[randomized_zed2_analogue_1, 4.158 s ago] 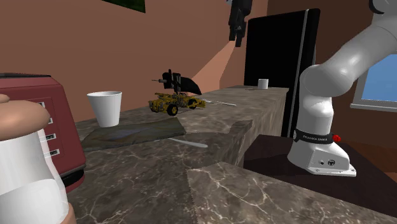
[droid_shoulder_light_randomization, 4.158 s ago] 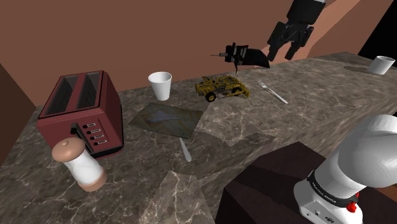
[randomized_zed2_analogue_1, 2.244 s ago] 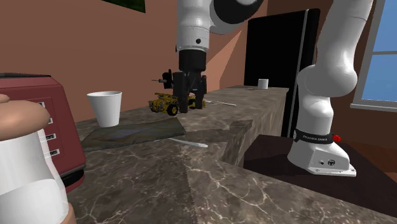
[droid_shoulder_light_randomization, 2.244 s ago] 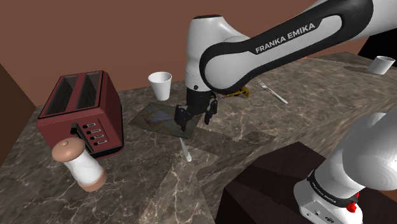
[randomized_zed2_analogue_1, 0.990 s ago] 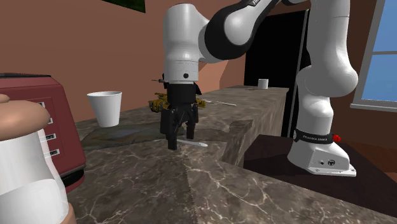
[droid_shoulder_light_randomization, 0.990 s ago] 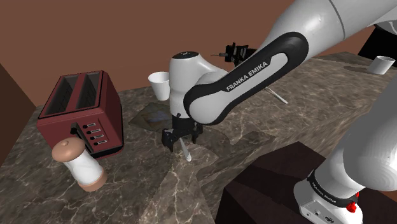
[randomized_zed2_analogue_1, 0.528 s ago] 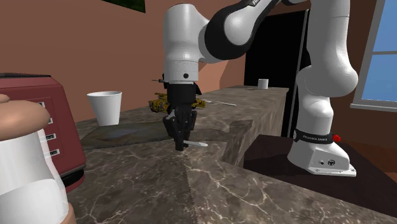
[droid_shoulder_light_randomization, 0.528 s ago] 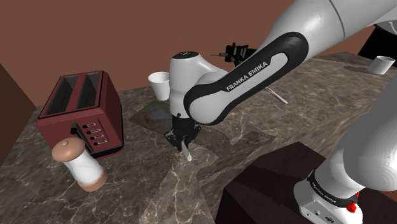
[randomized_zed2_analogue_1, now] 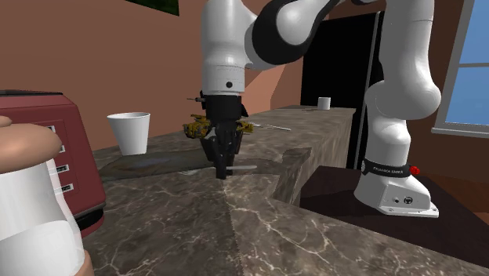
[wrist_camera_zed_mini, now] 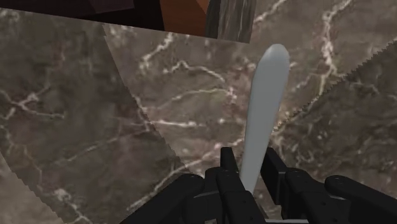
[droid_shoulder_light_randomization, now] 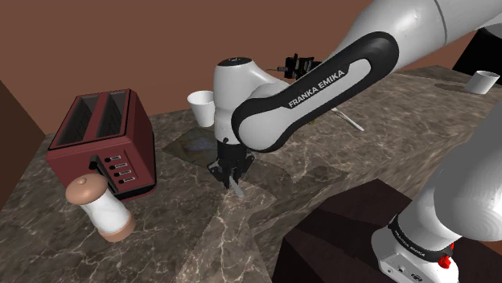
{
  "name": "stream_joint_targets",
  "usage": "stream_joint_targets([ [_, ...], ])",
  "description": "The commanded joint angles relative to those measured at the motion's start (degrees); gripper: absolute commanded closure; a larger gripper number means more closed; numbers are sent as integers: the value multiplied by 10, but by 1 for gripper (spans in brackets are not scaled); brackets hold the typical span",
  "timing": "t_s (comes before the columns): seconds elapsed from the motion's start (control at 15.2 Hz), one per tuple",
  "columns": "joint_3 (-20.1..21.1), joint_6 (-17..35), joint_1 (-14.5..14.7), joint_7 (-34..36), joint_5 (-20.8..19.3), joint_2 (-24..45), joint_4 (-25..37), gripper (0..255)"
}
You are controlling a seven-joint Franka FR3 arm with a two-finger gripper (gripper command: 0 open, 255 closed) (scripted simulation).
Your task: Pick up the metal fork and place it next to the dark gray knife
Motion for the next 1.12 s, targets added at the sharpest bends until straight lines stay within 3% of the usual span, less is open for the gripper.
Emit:
stream_joint_targets([
  [0.0, 0, -16, -1, -3, 5, -9, 7, 255],
  [1.06, -7, -140, -5, -16, 32, -74, 73, 255],
])
